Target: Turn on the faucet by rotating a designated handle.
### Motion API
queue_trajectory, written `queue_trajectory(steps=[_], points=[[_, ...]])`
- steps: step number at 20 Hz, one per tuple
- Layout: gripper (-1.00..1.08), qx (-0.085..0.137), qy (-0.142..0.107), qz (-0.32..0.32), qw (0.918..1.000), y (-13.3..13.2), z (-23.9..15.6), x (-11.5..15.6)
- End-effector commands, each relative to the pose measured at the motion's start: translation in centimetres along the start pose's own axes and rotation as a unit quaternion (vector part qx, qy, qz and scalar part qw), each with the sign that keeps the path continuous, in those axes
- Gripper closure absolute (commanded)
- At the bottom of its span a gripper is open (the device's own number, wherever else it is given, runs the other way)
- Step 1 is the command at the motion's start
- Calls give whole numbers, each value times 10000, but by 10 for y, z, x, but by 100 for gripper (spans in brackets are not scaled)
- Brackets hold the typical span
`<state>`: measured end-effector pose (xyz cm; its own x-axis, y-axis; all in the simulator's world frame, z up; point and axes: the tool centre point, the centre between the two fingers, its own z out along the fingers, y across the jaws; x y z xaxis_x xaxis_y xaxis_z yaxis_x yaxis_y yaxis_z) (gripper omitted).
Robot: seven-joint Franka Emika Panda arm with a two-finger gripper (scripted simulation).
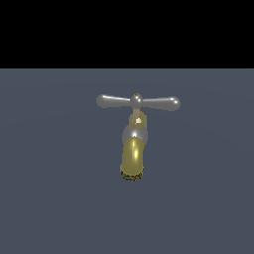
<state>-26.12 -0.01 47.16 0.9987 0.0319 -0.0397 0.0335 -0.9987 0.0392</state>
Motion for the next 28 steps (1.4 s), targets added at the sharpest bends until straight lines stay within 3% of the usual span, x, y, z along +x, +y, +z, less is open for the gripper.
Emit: queue_trajectory(steps=[1,17,28], points=[[108,0,0,0,10000,0,0,0],[108,2,30,-753,9972,21,30,5],[108,3,81,-1983,9801,55,78,21]])
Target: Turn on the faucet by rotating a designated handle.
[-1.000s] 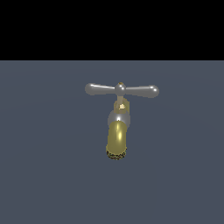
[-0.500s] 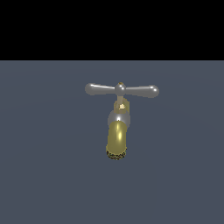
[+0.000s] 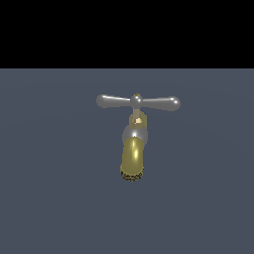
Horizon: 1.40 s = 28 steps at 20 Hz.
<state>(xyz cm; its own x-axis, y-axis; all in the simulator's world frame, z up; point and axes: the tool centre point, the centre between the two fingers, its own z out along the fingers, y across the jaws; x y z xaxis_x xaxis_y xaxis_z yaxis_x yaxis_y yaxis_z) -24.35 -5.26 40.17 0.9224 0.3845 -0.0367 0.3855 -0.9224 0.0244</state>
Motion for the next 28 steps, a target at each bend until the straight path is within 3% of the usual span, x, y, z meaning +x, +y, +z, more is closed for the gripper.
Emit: queue_trajectory(steps=[1,7,14,28], points=[[108,-2,13,-301,9995,9,12,2],[108,-3,41,-1002,9950,29,39,8],[108,-7,72,-1811,9834,52,72,19],[108,-20,127,-3319,9432,90,133,53]])
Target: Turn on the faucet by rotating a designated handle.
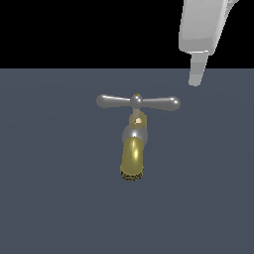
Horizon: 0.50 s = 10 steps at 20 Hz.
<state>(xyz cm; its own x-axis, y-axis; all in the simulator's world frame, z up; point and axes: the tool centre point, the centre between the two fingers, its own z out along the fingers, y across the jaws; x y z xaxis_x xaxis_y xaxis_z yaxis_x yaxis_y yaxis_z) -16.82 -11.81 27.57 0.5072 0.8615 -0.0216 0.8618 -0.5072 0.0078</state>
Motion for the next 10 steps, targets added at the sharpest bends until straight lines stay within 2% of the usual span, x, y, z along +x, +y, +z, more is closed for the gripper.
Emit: queue_trajectory(steps=[1,10], points=[[108,-6,8,-271,9996,9,11,2],[108,-8,44,-1139,9935,35,44,12]])
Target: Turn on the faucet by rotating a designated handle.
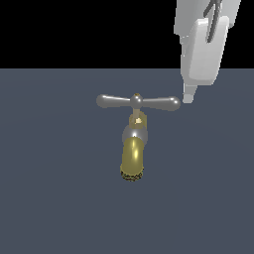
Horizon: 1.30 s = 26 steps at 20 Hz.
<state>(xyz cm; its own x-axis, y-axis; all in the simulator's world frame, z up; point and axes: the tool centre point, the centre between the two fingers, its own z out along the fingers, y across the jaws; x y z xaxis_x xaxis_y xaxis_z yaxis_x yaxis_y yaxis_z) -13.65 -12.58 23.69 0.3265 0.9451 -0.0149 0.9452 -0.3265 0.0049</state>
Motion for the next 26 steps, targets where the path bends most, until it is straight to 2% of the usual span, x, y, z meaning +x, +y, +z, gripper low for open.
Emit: queue_trajectory(steps=[1,13,26], points=[[108,-4,9,-233,9997,7,9,2],[108,8,60,-903,9959,28,35,11],[108,16,76,-1015,9948,31,39,14]])
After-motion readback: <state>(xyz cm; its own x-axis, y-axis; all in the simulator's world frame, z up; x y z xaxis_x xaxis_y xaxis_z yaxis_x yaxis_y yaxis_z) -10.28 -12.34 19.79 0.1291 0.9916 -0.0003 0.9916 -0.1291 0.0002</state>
